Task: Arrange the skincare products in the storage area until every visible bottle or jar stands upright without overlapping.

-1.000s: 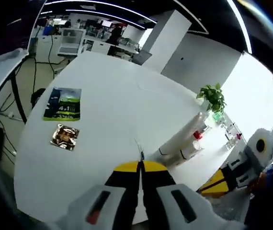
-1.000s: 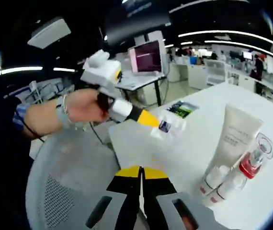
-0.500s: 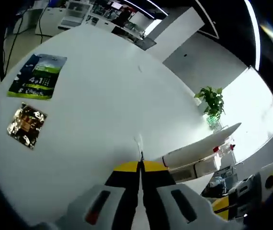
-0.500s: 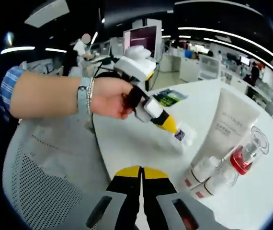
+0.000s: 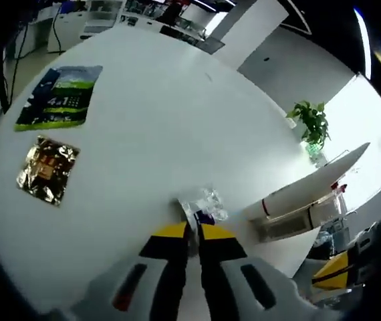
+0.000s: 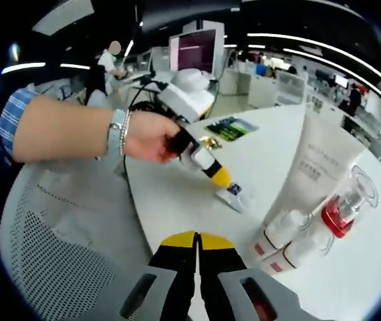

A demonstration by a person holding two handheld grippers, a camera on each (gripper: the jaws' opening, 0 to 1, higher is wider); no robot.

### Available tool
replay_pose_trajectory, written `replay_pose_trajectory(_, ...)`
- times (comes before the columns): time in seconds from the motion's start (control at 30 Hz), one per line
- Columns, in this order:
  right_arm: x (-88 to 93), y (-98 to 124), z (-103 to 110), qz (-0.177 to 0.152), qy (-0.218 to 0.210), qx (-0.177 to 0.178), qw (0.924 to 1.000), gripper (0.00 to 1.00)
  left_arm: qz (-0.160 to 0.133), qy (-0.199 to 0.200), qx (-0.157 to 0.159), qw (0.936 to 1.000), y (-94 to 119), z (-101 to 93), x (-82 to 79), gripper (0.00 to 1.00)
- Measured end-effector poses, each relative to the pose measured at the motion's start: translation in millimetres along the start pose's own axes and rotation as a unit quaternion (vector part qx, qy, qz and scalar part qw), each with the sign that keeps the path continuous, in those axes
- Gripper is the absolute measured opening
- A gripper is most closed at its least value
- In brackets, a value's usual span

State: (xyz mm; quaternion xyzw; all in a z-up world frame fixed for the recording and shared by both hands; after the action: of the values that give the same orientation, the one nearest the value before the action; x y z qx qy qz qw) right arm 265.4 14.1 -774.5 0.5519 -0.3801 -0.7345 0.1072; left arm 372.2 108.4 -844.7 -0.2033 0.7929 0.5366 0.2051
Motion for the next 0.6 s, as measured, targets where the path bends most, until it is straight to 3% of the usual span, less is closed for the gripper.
replay_pose_trajectory(0.17, -1.0, 0.8, -0.5, -0.003, 0.000, 0.000, 1.0000, 0.00, -0.011, -0.053, -0.034, 0.9979, 0.9, 4.5, -4.9, 0.15)
replay_pose_trajectory(0.23, -0.5, 1.2, -1.9, -0.002, -0.002, 0.002, 1.0000, 0.00, -0.018, -0.087, -0.038, 0.9953, 1.7, 0.8, -6.7, 0.11)
replay_pose_trajectory(0.27, -0.6, 1.4, -2.3, -0.003, -0.003, 0.003, 1.0000, 0.00, -0.012, -0.112, -0.015, 0.9935, 1.7, -10.4, -3.8, 0.03)
replay_pose_trajectory(0.33, -1.0, 1.9, -2.9, -0.005, -0.007, 0.003, 1.0000, 0.00, 0.018, -0.132, 0.028, 0.9907, 2.1, -30.5, 8.5, 0.01)
replay_pose_trajectory(0.37, -1.2, 1.8, -2.9, -0.005, -0.008, 0.003, 1.0000, 0.00, 0.028, -0.141, 0.018, 0.9895, 2.2, -29.6, 11.1, 0.00)
replay_pose_trajectory(0.47, -0.8, 1.5, -2.5, -0.004, -0.008, 0.002, 1.0000, 0.00, 0.055, -0.170, 0.038, 0.9831, 0.4, -41.4, 24.1, 0.00)
replay_pose_trajectory(0.6, -0.3, 1.4, -2.2, -0.002, -0.005, 0.002, 1.0000, 0.00, 0.098, -0.187, -0.011, 0.9774, -7.7, -19.8, 41.8, 0.02)
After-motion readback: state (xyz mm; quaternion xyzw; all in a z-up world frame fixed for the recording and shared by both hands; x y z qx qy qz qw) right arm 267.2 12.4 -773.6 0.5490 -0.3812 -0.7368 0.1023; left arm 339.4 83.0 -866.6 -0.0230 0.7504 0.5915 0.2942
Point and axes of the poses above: the point that each gripper's makers call its tool centre point, and the gripper's own axes: y roughly backward along the fingers, z roughly to its left, x roughly out of its underside, the point moved 1 cm from there along y, roughly backward along the fingers, and after that the axes turned 7 degrees about -x, right-handed, at the moved point
